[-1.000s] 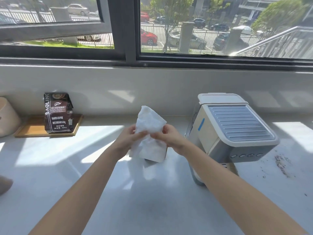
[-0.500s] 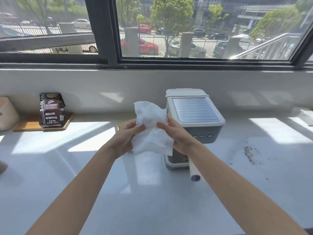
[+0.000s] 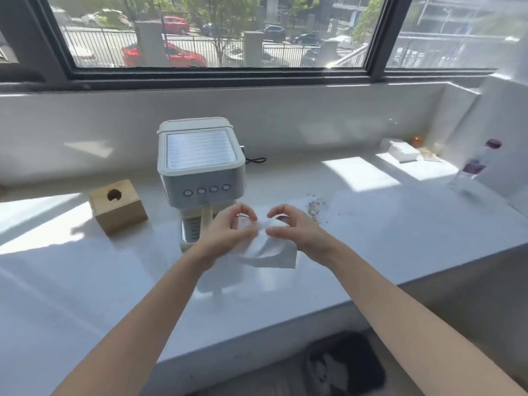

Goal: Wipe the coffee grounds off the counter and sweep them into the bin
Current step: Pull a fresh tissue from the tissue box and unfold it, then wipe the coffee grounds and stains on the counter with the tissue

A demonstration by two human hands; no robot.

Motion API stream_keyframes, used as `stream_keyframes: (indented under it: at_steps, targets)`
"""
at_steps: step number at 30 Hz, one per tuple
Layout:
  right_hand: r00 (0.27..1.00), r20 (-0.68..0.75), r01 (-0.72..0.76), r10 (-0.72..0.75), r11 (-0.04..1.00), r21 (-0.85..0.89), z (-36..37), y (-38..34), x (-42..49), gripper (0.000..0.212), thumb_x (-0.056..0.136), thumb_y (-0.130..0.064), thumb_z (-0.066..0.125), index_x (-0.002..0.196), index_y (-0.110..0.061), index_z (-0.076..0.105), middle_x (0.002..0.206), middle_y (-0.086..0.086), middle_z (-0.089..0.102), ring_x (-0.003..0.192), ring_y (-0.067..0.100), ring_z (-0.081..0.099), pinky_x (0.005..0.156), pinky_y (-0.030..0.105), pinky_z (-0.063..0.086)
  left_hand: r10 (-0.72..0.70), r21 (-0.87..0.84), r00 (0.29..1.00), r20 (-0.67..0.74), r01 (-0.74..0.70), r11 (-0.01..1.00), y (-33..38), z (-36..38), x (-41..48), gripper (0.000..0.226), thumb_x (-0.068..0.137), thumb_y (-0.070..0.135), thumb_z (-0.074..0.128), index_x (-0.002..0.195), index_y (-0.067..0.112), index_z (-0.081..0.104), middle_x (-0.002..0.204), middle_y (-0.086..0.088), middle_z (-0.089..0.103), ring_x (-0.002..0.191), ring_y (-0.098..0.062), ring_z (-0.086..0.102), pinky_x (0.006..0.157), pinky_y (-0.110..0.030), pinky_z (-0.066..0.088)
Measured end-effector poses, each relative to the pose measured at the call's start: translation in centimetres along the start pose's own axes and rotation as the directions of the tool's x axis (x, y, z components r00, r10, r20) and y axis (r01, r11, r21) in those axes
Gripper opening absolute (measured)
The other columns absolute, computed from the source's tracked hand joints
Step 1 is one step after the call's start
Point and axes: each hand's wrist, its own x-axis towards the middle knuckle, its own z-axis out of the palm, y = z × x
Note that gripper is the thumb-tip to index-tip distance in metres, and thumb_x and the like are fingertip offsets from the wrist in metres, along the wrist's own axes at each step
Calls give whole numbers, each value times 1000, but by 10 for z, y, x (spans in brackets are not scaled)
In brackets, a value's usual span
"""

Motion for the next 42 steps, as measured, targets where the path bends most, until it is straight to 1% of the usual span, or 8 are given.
stream_keyframes:
  at_steps: [4, 13, 20, 27, 32, 36, 39, 42]
  targets:
    - [994, -29, -108, 106, 993, -49, -39, 25, -23, 32, 80, -16, 71, 109, -20, 59, 104, 5, 65, 83, 17, 66, 69, 30, 52, -47, -22, 996, 72, 49, 999, -2, 48, 16, 34, 75, 8, 62, 102, 27, 58, 81, -3, 58, 69, -14, 54, 59, -23, 44]
    - [978, -123, -183, 171, 978, -97, -99, 57, -3, 29, 78, -16, 74, 101, -3, 60, 84, 6, 65, 78, 19, 66, 76, 39, 54, -75, 13, 995, 59, 75, 997, -16, 95, 85, 23, 84, 4, 58, 98, 22, 63, 66, -1, 51, 61, -14, 48, 46, -13, 38]
    - [977, -142, -142, 160, 982, 128, -144, 68, 31, 23, 83, -4, 66, 105, -10, 67, 88, 8, 69, 79, 24, 66, 64, 30, 52, -109, -85, 991, 75, 115, 990, -24, 113, 148, 21, 87, 4, 57, 94, 22, 64, 77, -2, 59, 74, -18, 53, 58, -22, 41]
    - [979, -153, -110, 135, 981, 162, -167, 79, 47, 8, 75, -13, 65, 80, -18, 63, 74, 2, 59, 67, 17, 56, 52, 23, 40, -187, -125, 979, -79, 177, 976, -30, 150, 174, 20, 81, 3, 61, 91, 20, 67, 80, 0, 61, 73, -14, 56, 62, -22, 47]
    - [955, -173, -209, 239, 962, 173, -194, 101, 45, 18, 87, -4, 57, 102, -8, 64, 84, 6, 63, 77, 21, 61, 64, 28, 50, -192, -162, 948, -255, 154, 975, -41, 183, 167, 18, 78, 10, 62, 84, 27, 64, 84, 6, 63, 79, -10, 58, 68, -20, 46]
    - [871, -444, -214, 211, 976, 45, -242, 131, 30, 21, 90, -10, 54, 106, 0, 63, 68, 1, 50, 65, 17, 48, 65, 30, 41, -233, -59, 873, -429, 230, 971, -69, 202, 152, 13, 87, 14, 59, 100, 18, 60, 101, 8, 65, 97, -12, 62, 86, -26, 46]
    - [678, -735, -181, -14, 966, -184, -293, 151, 14, 22, 91, -13, 49, 96, -17, 70, 56, -16, 45, 53, 5, 41, 55, 19, 35, -157, 199, 797, -584, 328, 924, -97, 199, 139, 25, 91, 15, 52, 115, 18, 56, 122, 4, 60, 116, -18, 53, 101, -38, 38]
    - [654, -744, -297, -139, 858, -420, -336, 175, -1, 44, 84, -3, 40, 108, -26, 69, 92, -2, 71, 73, 14, 58, 55, 22, 42, -80, 408, 746, -662, 448, 796, -129, 197, 121, 35, 92, 16, 49, 127, 17, 50, 142, -3, 47, 132, -24, 40, 110, -46, 26]
